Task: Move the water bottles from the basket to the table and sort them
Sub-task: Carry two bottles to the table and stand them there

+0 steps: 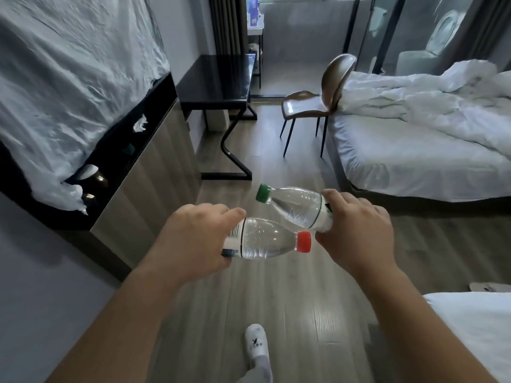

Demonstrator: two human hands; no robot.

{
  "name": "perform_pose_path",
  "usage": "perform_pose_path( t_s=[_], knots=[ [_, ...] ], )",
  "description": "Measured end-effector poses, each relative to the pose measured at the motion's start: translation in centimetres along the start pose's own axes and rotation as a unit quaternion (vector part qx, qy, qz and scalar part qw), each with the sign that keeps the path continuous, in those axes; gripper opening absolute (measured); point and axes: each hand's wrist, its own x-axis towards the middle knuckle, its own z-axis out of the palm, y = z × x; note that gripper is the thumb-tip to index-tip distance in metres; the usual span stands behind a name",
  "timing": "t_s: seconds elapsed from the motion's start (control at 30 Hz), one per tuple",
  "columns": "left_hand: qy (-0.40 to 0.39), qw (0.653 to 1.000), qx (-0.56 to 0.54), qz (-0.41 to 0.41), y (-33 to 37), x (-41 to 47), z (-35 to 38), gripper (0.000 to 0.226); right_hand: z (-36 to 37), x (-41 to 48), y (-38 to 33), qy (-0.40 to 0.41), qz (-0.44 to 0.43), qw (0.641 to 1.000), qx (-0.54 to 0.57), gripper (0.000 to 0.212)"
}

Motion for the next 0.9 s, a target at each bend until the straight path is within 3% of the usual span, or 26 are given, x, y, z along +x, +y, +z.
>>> perform_pose_path(
  t_s=[0.5,0.9],
  knots=[
    [-0.011,0.999,-0.040,0.034,-11.7,25.1,6.2,0.069,11.1,21.6,2.6,-0.013,0.052,0.997,-0.046,0.055],
    [-0.020,0.998,-0.027,0.050,-16.9,40.3,10.5,0.071,20.6,35.7,6.0,-0.012,0.056,0.998,-0.034,0.058]
  ],
)
